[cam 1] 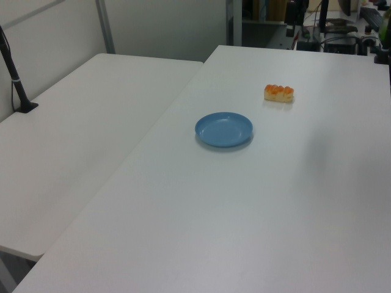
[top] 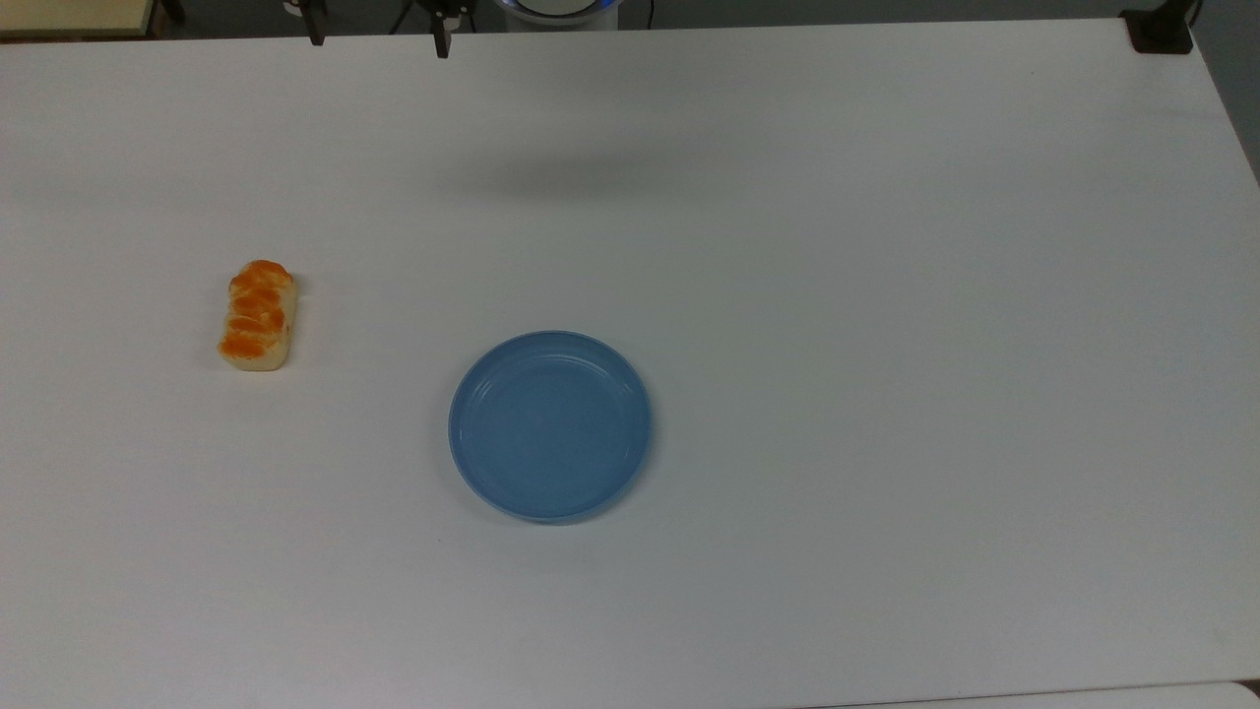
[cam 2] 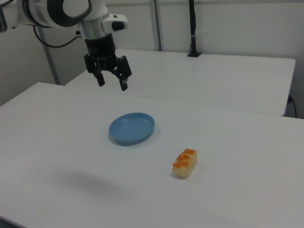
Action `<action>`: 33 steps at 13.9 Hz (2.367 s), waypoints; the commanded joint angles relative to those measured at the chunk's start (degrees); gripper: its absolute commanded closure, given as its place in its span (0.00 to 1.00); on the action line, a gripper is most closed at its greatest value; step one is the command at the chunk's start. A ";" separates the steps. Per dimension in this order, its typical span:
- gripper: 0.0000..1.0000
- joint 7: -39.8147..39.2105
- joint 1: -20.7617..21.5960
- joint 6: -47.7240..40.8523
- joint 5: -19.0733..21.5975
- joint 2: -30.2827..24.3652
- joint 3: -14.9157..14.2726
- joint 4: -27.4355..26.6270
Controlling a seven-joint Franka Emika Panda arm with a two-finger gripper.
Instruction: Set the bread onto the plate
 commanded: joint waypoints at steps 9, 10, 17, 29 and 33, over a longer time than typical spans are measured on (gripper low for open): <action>0.00 -2.22 0.50 -1.30 -3.00 -0.60 0.04 -0.74; 0.00 -2.83 -0.20 -0.95 -3.26 -0.25 -0.75 -0.74; 0.00 -11.51 -4.59 6.78 -4.93 5.97 -8.31 -1.71; 0.00 -15.49 -9.43 28.05 1.13 22.51 -8.32 -5.48; 0.00 -15.05 -9.61 30.95 4.99 24.96 -7.88 -6.01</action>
